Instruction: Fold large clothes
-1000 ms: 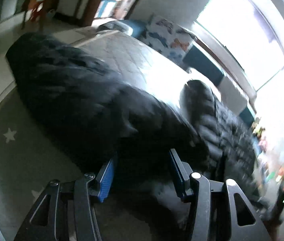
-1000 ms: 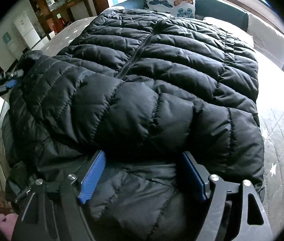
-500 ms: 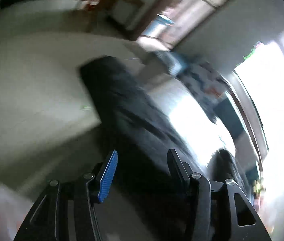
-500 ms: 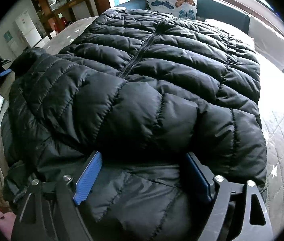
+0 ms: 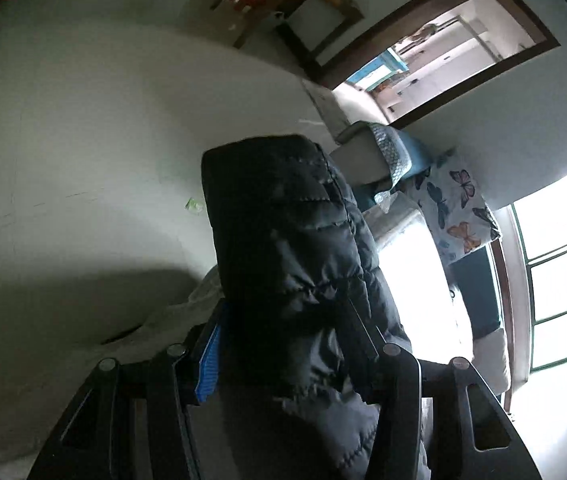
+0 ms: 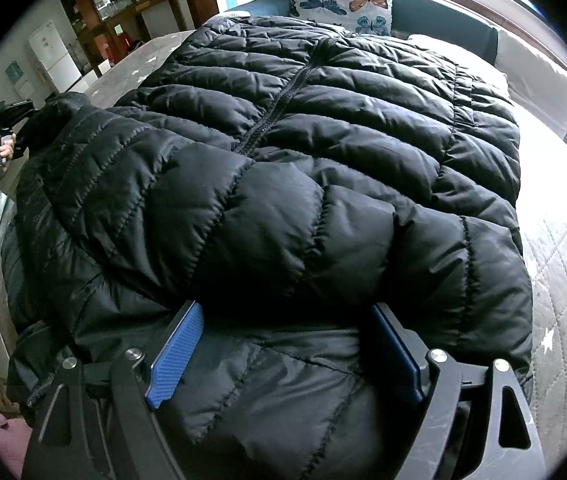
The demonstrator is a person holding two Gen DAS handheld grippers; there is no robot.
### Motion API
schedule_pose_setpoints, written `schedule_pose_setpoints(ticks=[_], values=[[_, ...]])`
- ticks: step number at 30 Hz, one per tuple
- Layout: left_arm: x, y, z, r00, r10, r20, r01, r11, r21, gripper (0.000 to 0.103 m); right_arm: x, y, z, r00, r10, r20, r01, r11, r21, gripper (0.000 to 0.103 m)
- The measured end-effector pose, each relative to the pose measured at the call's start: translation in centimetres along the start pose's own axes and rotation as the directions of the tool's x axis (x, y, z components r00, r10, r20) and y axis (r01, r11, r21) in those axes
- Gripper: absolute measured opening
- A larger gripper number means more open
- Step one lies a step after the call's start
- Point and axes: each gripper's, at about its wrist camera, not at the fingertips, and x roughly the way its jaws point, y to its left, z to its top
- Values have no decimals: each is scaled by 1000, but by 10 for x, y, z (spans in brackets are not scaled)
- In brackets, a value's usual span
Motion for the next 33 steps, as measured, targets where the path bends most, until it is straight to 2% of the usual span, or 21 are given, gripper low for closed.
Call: schedule_pose_setpoints(ticks=[1,2,5,9,11,15,17,18,19,20,22,23,24,26,27,30,32,33], values=[[2,0,1,1000,-4,9,4,1000,8,47,0,0,0,1000,0,1,0,1000,0,92],[0,2,2,1000,-11,20,10,1000,14,35,0,0,0,1000,-1,1,1,1000,0,92],[-22,-12,5,994,-91,66,87,995,48,20,0,1,0,1000,-4,1,4,1000,-2,92],[-72,-49,11,969,-204,142,182,971,157,16,0,1,0,1000,-7,2,7,1000,-3,92],[-103,-77,7,945,-278,170,236,944,230,16,0,1,0,1000,-7,4,7,1000,-3,92],[-150,-120,-14,903,-391,175,315,883,348,16,0,1,0,1000,-11,4,11,1000,-3,92],[-179,-150,-39,875,-459,152,359,827,433,16,-1,2,0,1000,-16,3,16,1000,-4,92],[-187,-158,-48,868,-476,142,370,810,454,16,-1,2,0,1000,-16,3,16,1000,-5,92],[-204,-174,-66,854,-506,119,389,775,498,16,-2,2,0,1000,-20,1,20,1000,-7,92],[-213,-180,-75,846,-522,106,400,755,520,16,-4,3,1,1000,-26,3,26,1000,-8,92],[-240,-204,-110,822,-567,60,428,684,591,16,-8,2,2,999,-31,18,31,1000,-5,92],[-243,-216,-123,816,-577,46,434,662,611,16,-11,2,1,999,-30,26,30,1000,-3,92],[-257,-228,-147,803,-596,15,446,616,649,16,-15,1,0,999,-25,39,25,1000,1,92],[-269,-245,-186,789,-613,-26,453,553,699,16,-23,-1,-2,998,-16,66,16,1000,11,92],[-278,-255,-214,784,-618,-64,453,499,739,16,-26,-2,-4,997,-13,79,12,1000,17,92],[-281,-282,-285,775,-607,-178,479,381,791,16,-39,-14,-10,993,1,121,-8,998,60,92],[-272,-306,-346,765,-589,-263,514,311,800,16,-47,-22,-16,990,8,143,-21,996,90,92],[-272,-308,-367,764,-578,-288,521,289,803,16,-51,-26,-20,989,5,150,-21,994,104,92]])
